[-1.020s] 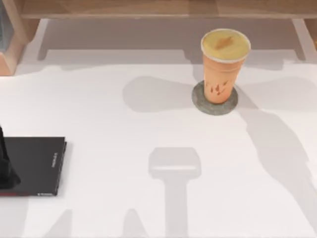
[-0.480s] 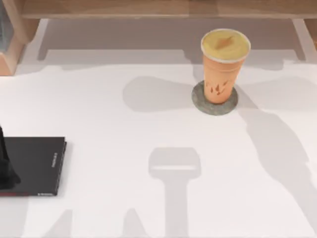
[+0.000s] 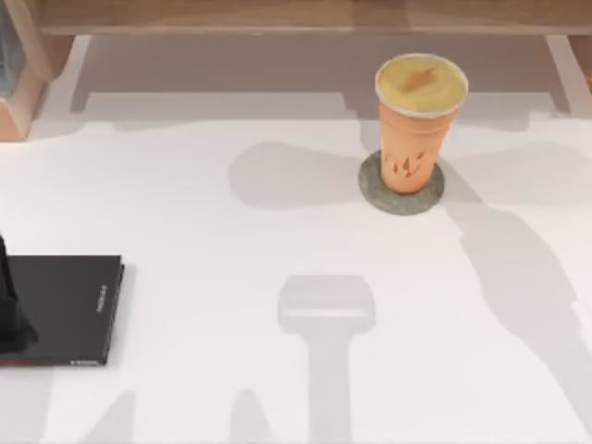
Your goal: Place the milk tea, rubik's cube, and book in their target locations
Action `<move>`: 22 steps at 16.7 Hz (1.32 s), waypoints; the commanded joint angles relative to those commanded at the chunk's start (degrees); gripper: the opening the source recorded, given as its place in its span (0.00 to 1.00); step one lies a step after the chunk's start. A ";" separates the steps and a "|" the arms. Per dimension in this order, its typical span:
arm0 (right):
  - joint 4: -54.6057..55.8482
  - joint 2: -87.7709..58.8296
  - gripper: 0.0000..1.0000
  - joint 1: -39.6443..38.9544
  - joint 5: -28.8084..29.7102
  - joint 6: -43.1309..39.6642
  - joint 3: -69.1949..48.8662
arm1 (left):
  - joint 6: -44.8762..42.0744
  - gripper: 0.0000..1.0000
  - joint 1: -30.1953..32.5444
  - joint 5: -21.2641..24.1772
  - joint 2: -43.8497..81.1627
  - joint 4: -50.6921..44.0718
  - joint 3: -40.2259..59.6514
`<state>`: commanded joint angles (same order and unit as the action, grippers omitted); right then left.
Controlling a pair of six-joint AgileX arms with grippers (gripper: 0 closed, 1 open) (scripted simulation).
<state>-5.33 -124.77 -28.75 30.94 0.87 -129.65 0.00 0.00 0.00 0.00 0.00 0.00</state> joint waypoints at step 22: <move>4.16 8.05 1.00 -1.70 1.51 0.04 12.54 | 0.00 1.00 0.00 0.00 0.00 0.00 0.00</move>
<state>-1.17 -116.72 -30.46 32.45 0.91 -117.11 0.00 0.00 0.00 0.00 0.00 0.00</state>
